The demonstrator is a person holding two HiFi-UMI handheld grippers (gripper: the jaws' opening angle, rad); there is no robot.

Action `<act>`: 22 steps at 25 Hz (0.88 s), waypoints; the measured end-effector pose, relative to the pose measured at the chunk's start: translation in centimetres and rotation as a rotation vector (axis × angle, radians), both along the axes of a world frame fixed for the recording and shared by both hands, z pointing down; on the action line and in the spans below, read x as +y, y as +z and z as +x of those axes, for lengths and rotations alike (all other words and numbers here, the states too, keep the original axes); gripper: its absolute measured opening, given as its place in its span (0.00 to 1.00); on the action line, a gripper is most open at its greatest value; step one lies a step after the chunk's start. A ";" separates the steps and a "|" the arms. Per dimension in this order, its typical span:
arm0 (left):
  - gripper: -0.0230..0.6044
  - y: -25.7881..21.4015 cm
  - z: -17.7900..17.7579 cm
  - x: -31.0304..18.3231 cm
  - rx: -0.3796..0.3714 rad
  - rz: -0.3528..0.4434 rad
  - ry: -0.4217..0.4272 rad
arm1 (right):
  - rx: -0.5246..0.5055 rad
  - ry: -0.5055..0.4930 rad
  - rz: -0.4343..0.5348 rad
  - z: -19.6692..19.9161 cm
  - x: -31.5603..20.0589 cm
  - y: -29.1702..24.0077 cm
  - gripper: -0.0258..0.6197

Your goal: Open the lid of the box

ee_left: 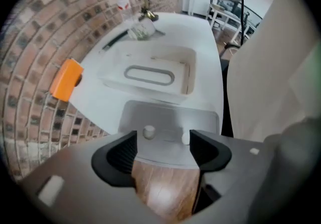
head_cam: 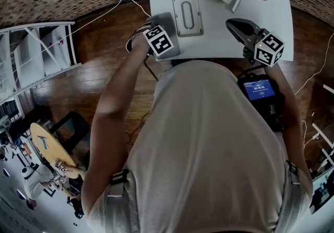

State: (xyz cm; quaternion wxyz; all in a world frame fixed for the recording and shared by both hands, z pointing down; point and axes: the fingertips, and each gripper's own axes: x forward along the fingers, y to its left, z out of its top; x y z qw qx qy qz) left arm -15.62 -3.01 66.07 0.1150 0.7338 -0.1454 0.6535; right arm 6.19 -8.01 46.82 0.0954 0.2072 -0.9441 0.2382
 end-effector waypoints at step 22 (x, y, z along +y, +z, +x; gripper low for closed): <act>0.15 -25.1 2.7 -5.5 0.950 0.688 -0.494 | -0.084 -0.134 0.140 -7.0 -2.5 -6.3 0.04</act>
